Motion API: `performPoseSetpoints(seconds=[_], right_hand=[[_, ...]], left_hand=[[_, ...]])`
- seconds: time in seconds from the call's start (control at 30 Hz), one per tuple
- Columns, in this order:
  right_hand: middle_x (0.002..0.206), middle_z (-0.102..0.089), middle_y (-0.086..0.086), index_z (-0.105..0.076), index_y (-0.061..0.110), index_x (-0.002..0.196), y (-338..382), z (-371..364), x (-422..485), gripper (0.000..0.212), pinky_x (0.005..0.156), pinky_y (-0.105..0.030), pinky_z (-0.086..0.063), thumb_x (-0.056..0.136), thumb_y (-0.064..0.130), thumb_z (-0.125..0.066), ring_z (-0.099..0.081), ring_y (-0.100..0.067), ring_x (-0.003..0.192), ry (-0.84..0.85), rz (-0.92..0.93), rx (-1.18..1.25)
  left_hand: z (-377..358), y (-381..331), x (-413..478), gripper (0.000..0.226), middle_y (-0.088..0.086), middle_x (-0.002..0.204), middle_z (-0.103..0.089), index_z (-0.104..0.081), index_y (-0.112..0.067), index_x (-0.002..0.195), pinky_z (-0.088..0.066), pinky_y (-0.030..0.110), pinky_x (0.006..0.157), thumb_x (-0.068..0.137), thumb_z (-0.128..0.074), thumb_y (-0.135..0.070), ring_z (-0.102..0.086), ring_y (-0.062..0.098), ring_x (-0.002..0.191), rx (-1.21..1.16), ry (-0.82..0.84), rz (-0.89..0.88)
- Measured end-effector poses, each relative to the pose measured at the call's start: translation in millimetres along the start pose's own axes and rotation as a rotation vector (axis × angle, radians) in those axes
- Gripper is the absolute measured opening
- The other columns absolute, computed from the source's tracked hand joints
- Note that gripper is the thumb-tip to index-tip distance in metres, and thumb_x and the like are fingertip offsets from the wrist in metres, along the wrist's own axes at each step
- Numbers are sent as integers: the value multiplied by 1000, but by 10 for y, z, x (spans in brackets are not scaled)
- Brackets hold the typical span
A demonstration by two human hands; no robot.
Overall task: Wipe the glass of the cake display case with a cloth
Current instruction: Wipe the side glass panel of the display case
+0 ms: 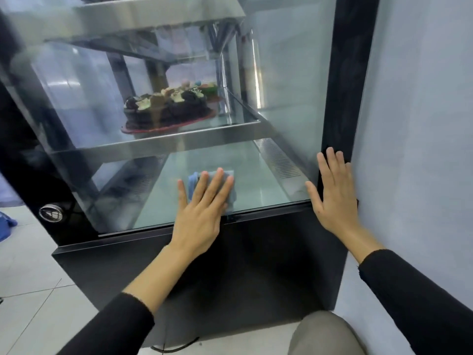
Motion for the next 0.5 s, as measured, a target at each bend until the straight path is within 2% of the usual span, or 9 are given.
performPoseSetpoints(seconds=[0.07,0.13,0.2,0.27,0.37,0.43,0.5], right_hand=[[164,-2,-4,-5,15,156,-15,-30,-36,66,124,-37,1,102,32,-38,5,-19,152,32,-9,-20],[164,2,-3,2,18,156,-30,-64,-103,67,124,-35,3,102,32,-35,5,-19,153,62,-33,-12],[164,4,-2,5,21,155,-52,-104,-188,66,124,-36,1,102,32,-33,3,-20,153,86,-50,-2],[164,4,-1,6,23,155,-89,-133,-244,65,125,-37,-2,103,32,-32,3,-19,153,106,-54,-2],[164,2,-1,0,19,156,-143,-138,-265,61,125,-35,-1,103,30,-30,2,-18,153,129,-42,-9],[165,0,-2,-4,16,156,-147,-133,-259,60,125,-33,1,103,28,-31,2,-17,153,139,-35,-2],[164,-2,-2,-7,15,156,-150,-128,-253,59,124,-32,1,103,26,-31,2,-17,153,148,-36,16]], left_hand=[[331,98,567,68,4,165,-7,-6,-23,156,11,62,113,101,-45,-22,9,24,150,35,-100,28],[687,267,1182,57,9,164,-12,-10,-19,156,10,63,111,105,-34,-31,3,28,150,3,-196,138],[932,344,1599,54,12,164,-14,-14,-17,156,7,64,112,106,-28,-32,-5,35,151,-51,-269,228],[942,275,1683,52,12,163,-15,-18,-16,155,5,64,114,107,-29,-30,-9,38,150,-91,-312,238],[532,-90,1213,55,10,163,-15,-21,-15,155,0,62,116,105,-39,-26,-2,33,151,-102,-258,132],[132,-426,665,64,7,163,-13,-23,-16,155,0,61,118,98,-53,-20,5,27,151,-69,-142,-17],[-165,-645,255,71,3,163,-15,-22,-19,155,4,57,119,94,-58,-21,3,24,152,21,-19,-161]])
Point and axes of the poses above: each hand's wrist, its own x-axis towards the middle knuckle, its own z-axis out of the back of the hand, y = z × x, the point moved 8 cm from there along x, towards the middle knuckle
